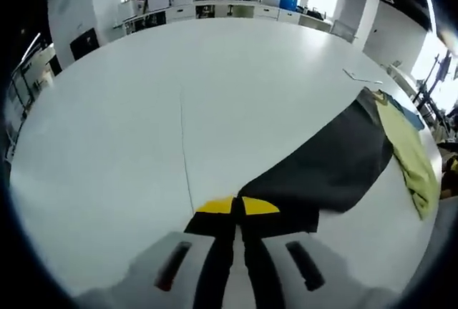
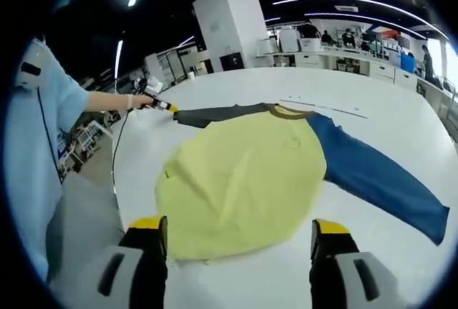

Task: Fold the garment on the visible template until the final outline fits inside the template.

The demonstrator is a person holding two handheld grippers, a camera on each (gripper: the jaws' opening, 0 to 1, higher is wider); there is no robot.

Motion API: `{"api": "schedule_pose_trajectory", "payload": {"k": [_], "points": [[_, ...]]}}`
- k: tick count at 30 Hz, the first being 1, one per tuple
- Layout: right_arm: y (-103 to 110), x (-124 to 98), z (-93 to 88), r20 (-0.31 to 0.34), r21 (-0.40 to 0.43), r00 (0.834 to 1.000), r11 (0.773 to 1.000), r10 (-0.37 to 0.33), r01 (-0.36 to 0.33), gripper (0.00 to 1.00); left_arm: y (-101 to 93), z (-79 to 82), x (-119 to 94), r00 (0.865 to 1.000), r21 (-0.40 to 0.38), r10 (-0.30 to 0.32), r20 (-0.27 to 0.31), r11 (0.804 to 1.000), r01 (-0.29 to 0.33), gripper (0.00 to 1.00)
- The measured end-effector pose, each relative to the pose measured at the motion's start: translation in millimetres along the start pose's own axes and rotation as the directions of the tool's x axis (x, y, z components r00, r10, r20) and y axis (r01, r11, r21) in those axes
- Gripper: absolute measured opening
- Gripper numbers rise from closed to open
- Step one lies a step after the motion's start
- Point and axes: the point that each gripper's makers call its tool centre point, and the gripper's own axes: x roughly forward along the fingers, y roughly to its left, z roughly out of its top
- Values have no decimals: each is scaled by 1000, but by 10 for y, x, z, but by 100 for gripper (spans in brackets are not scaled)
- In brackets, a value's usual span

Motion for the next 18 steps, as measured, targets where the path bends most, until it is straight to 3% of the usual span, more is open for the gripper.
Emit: {"api": "schedule_pose_trajectory", "payload": {"k": [4, 6, 9, 15, 18], "points": [[-1, -19, 19, 13, 4, 1000, 1000, -4, 4, 82, -98, 66, -63, 999, -9, -34, 39, 999, 35, 13], [12, -25, 22, 18, 7, 1000, 1000, -1, 1, 82, -152, 121, -93, 996, 39, -54, 72, 998, 52, 21], [33, -35, 16, 19, 6, 1000, 1000, 1, -1, 82, -236, 129, -142, 994, 77, -83, 75, 994, 78, 34], [54, -52, 2, 29, 14, 1000, 1000, 2, -3, 82, -426, 189, -269, 980, 110, -156, 121, 984, 143, 58], [71, -54, -8, 31, 13, 1000, 1000, 5, -6, 82, -531, 175, -322, 973, 111, -195, 123, 977, 181, 63]]}}
